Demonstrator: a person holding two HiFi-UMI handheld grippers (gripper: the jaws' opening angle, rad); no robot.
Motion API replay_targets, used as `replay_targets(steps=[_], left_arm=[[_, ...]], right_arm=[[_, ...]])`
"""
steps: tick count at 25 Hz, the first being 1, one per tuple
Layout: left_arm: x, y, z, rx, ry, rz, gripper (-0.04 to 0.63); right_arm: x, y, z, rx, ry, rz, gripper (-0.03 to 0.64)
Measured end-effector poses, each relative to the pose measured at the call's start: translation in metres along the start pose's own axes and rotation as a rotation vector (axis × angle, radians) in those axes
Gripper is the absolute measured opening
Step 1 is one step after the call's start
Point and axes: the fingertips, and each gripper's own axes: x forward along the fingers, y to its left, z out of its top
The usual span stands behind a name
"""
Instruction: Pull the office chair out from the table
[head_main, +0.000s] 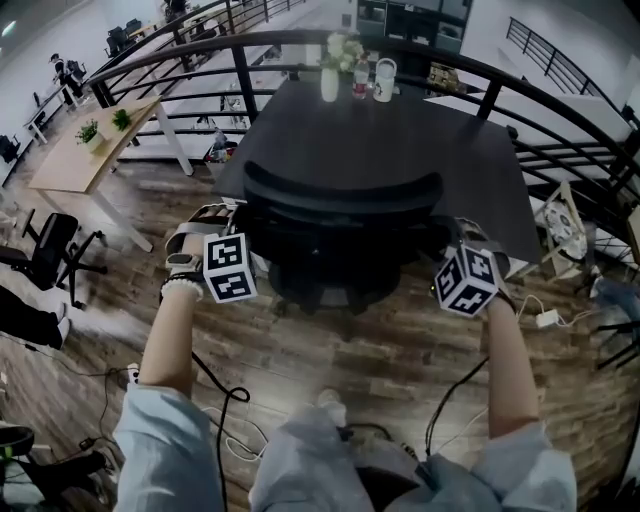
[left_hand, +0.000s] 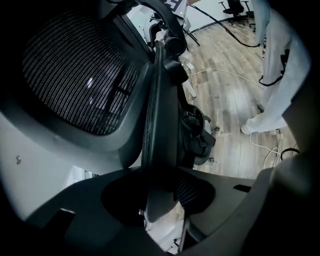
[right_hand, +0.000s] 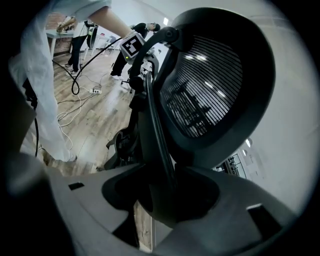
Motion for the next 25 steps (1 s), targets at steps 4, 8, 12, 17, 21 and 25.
replay_targets(steps=[4, 8, 12, 17, 21, 25], left_arm=[[-0.02, -0.02, 0.009, -0.02, 0.0, 0.005, 0.16], [-0.041, -0.039, 0.016, -0.037, 0.004, 0.008, 0.161], [-0.059, -0.057, 0.021, -0.056, 0.025, 0.009, 0.161], [-0.083, -0.08, 0.037, -0.071, 0.026, 0.013, 0.161], [-0.106, -0.104, 0.05, -0.079, 0.011, 0.014, 0.161], [-0.126, -0.122, 0.059, -0.092, 0.012, 0.018, 0.16]], right_arm=[[-0.016, 0.014, -0.006, -0.001, -0.002, 0.004, 0.196], [-0.032, 0.026, -0.009, -0.003, -0.013, 0.013, 0.198], [-0.048, 0.04, -0.011, -0.011, -0.025, 0.013, 0.199], [-0.066, 0.053, -0.022, -0.005, -0.023, 0.02, 0.201], [-0.083, 0.064, -0.03, 0.0, -0.028, 0.019, 0.207], [-0.098, 0.076, -0.034, -0.004, -0.032, 0.021, 0.21]])
